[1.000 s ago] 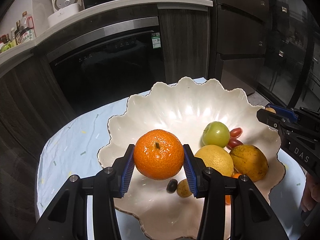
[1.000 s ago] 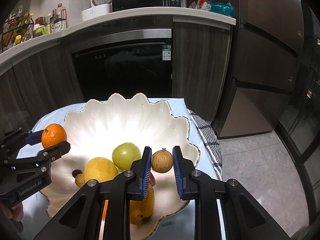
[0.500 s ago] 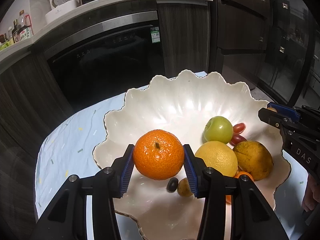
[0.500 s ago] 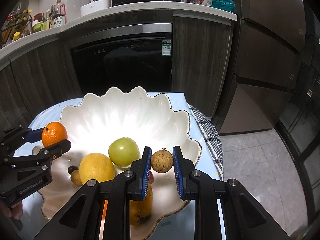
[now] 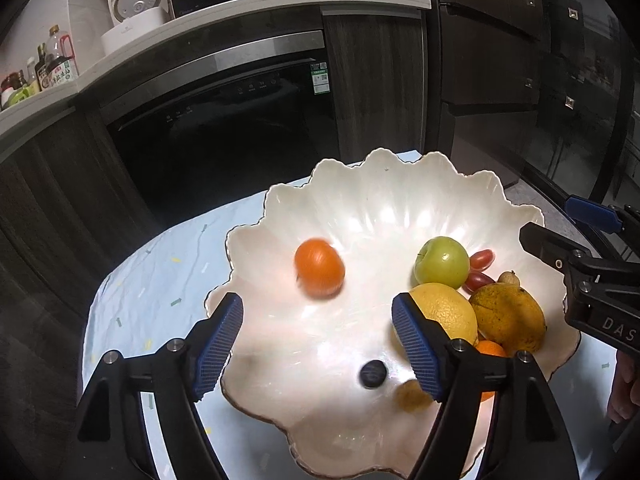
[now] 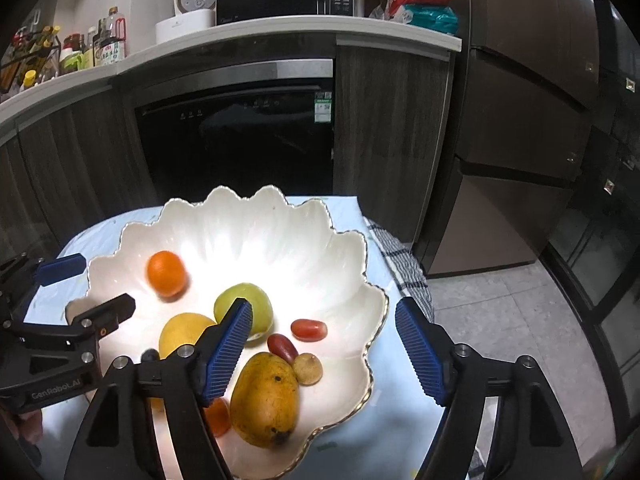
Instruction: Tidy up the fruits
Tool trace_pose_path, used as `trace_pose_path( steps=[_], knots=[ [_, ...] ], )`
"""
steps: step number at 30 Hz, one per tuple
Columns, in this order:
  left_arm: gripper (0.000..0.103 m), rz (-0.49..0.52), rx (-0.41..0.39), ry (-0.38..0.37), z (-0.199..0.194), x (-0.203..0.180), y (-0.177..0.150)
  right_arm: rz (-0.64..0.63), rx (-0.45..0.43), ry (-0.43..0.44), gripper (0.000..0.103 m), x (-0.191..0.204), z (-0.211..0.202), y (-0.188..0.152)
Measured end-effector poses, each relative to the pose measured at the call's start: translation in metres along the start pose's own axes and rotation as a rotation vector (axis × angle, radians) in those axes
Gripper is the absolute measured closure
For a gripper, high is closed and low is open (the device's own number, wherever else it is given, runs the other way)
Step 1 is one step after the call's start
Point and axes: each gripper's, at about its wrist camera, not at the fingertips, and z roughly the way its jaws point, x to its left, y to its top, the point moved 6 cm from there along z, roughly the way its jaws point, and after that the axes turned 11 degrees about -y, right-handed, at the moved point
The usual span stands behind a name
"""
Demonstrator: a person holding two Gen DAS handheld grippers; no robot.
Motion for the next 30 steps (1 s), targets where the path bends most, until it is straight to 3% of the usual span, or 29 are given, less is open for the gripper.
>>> trace_pose_path(
  steps=[8,30],
  knots=[
    [0.017,-0.011,-0.015,0.029,-0.016,0.001,-0.002,0.006,-0.015,-0.004,0.021,-0.001,-0.013,0.000],
    [0.009,-0.043,-0.072,0.059,-0.072,-0.002,-0.015,0.004,-0.054,0.014,0.019,0.004,-0.067,-0.007]
  ],
)
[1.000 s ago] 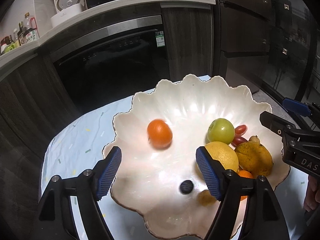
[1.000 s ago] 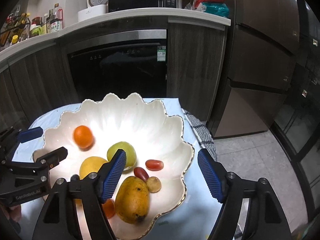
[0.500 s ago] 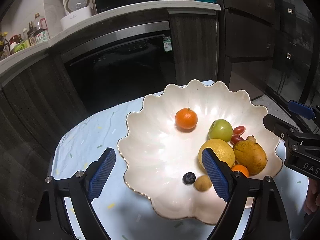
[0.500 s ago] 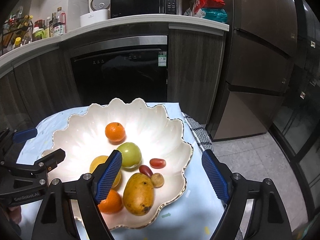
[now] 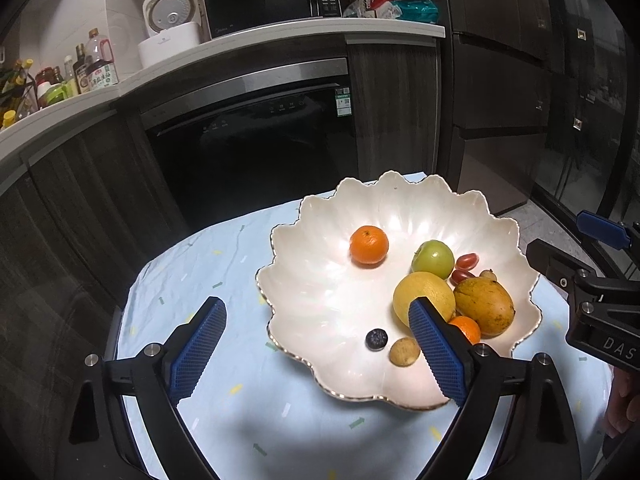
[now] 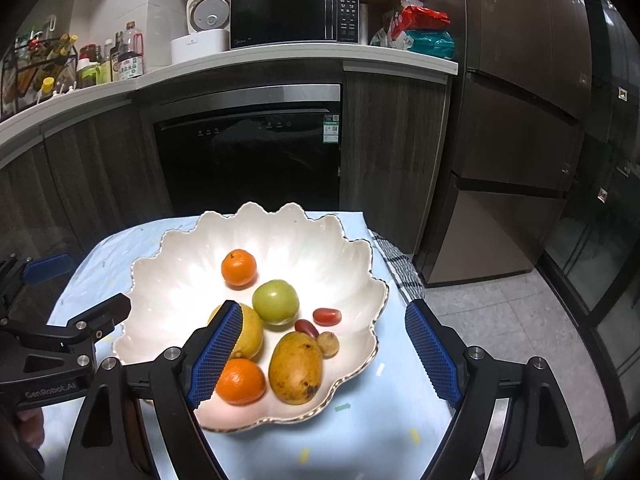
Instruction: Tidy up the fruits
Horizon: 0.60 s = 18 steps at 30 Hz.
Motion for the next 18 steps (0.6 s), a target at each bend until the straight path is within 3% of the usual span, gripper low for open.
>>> trace_pose_path(
  steps=[18],
  knots=[
    [0.009,-0.055,-0.026,0.029,-0.045,-0.001,-0.025,0.001,-0.010,0.030,0.018,0.005,-0.041,-0.020]
  ],
)
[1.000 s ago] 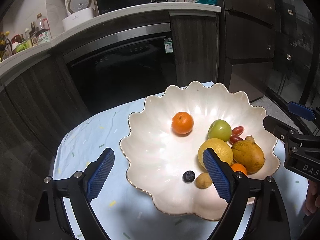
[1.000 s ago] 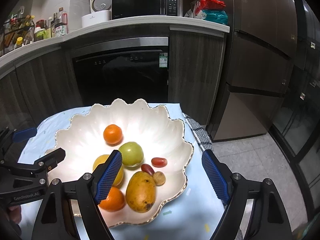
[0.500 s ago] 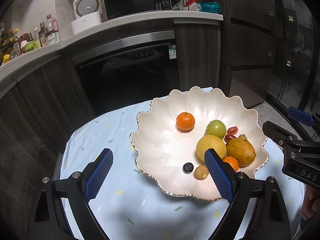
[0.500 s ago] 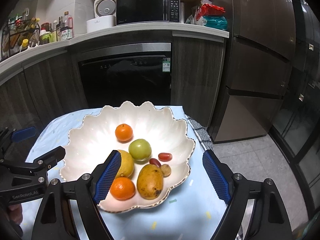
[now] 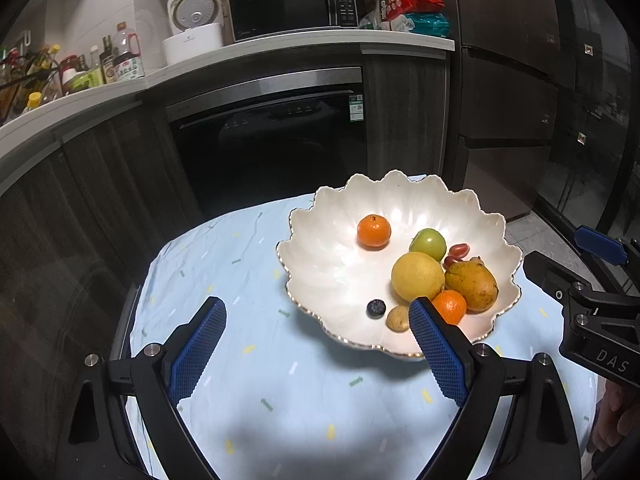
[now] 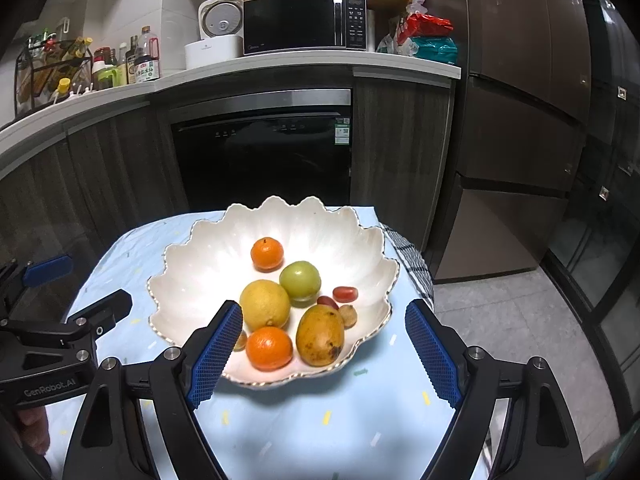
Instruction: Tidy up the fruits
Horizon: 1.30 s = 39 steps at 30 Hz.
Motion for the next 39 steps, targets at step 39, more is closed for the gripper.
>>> trace_pose_path(
  steps=[39],
  knots=[
    [0.008,-0.204,-0.075,0.178,-0.089,0.027,-0.093,0.009,-0.022,-0.009,0.013,0.012,-0.064,-0.059]
  ],
)
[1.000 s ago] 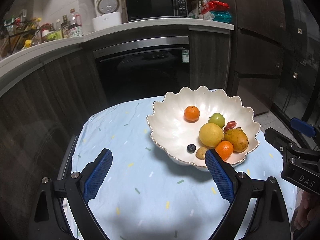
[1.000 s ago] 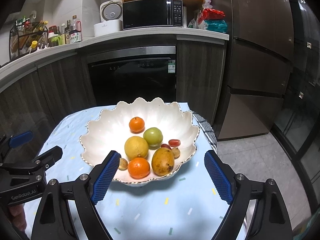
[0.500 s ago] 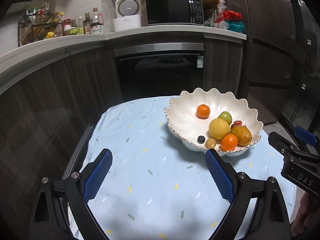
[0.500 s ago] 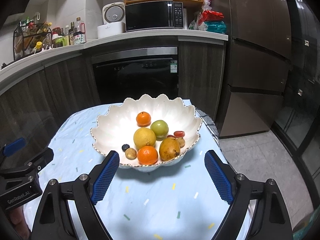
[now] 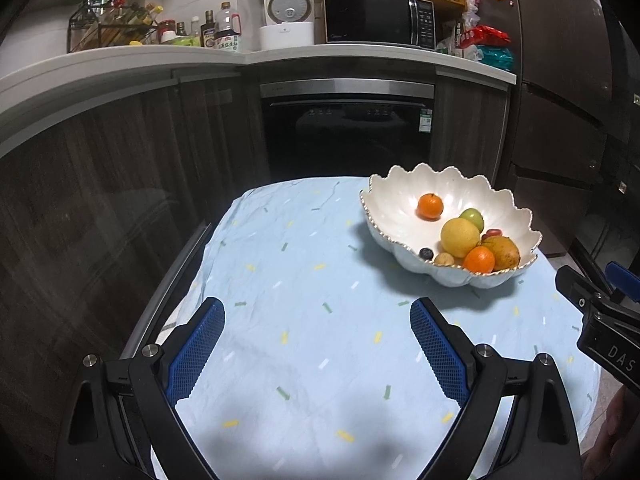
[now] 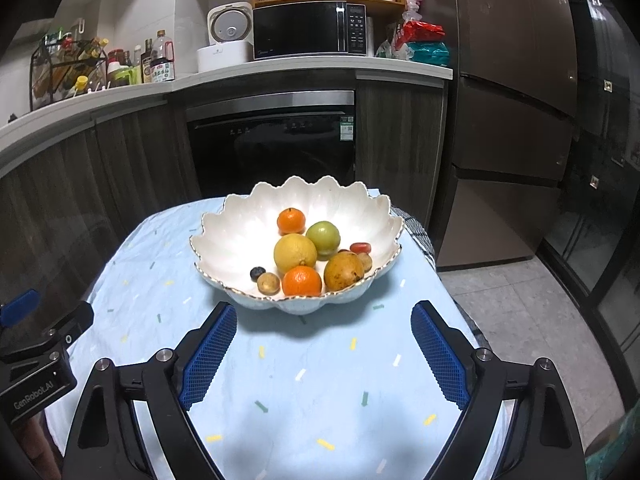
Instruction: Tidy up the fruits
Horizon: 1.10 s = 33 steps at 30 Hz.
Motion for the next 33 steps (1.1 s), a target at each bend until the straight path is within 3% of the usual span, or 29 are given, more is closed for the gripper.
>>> trace_pose_path(
  steps=[33],
  knots=[
    [0.006,-0.006,-0.011,0.043,-0.015,0.010,-0.011,-0.006,0.008,0.008,0.013,0.003,-0.006,-0.012]
  ],
)
